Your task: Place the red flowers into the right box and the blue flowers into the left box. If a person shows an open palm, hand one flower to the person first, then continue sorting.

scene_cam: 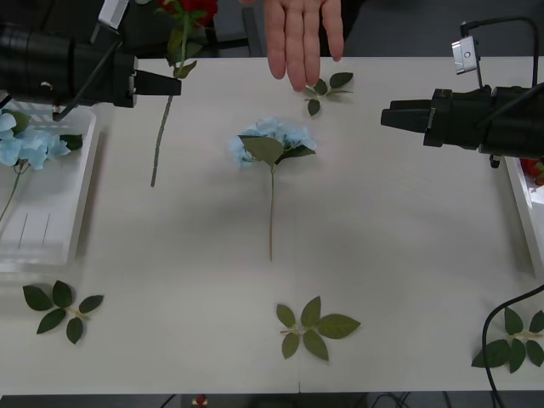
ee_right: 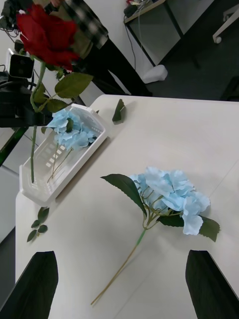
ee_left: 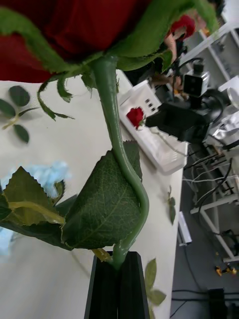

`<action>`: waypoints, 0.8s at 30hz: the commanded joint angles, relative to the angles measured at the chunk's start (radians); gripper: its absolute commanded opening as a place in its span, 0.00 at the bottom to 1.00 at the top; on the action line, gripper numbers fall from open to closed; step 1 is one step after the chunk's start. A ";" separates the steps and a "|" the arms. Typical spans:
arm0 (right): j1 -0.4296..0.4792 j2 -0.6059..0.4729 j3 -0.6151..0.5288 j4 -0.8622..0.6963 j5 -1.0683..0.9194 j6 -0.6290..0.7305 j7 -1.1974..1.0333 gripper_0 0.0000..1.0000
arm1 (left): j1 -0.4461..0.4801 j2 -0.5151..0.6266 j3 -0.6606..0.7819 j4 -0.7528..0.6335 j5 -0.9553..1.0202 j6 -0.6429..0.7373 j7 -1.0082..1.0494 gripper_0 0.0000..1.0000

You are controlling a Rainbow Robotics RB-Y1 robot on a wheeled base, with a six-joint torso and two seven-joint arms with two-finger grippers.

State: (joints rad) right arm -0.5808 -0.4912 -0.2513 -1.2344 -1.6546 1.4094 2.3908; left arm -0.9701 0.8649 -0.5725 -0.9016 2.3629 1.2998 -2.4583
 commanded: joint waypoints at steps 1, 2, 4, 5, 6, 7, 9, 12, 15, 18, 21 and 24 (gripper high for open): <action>-0.019 -0.027 -0.002 -0.027 -0.014 0.019 0.018 0.75 | 0.005 -0.081 -0.003 -0.022 0.056 -0.039 -0.122 0.00; -0.019 -0.027 0.006 -0.027 -0.030 0.025 0.014 0.75 | 0.007 -0.101 -0.004 -0.022 0.064 -0.053 -0.143 0.00; -0.017 -0.027 0.032 -0.027 -0.067 0.036 0.007 0.75 | 0.013 -0.133 -0.004 -0.020 0.071 -0.079 -0.180 0.00; -0.013 -0.027 0.043 -0.022 -0.096 0.040 0.001 0.75 | 0.016 -0.152 -0.004 -0.022 0.076 -0.094 -0.199 0.00; -0.010 -0.027 0.049 -0.016 -0.123 0.045 -0.013 0.75 | 0.022 -0.168 -0.004 -0.022 0.082 -0.108 -0.212 0.00; -0.008 -0.027 0.064 -0.004 -0.157 0.052 -0.035 0.75 | 0.030 -0.188 -0.004 -0.022 0.093 -0.126 -0.232 0.00; -0.008 -0.027 0.081 0.016 -0.201 0.063 -0.039 0.75 | 0.041 -0.214 -0.004 -0.023 0.102 -0.152 -0.247 0.00; -0.008 -0.027 0.122 0.033 -0.248 0.059 -0.032 0.75 | 0.059 -0.250 -0.003 -0.023 0.104 -0.186 -0.247 0.00; -0.008 -0.024 0.167 0.035 -0.275 0.034 -0.022 0.75 | 0.071 -0.279 -0.004 -0.023 0.116 -0.200 -0.247 0.00; -0.008 -0.024 0.216 0.046 -0.289 0.002 -0.012 0.75 | 0.080 -0.307 -0.004 -0.025 0.130 -0.211 -0.247 0.00; -0.008 -0.017 0.265 0.073 -0.310 -0.036 0.033 0.75 | 0.082 -0.325 -0.004 -0.023 0.131 -0.220 -0.247 0.00; -0.010 -0.010 0.316 0.105 -0.317 -0.064 0.079 0.75 | 0.083 -0.345 -0.004 -0.023 0.131 -0.229 -0.247 0.00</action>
State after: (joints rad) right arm -0.5801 -0.4915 0.0443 -1.1440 -1.9591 1.3540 2.3976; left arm -0.8772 0.5303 -0.5725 -0.9024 2.4852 1.0800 -2.6842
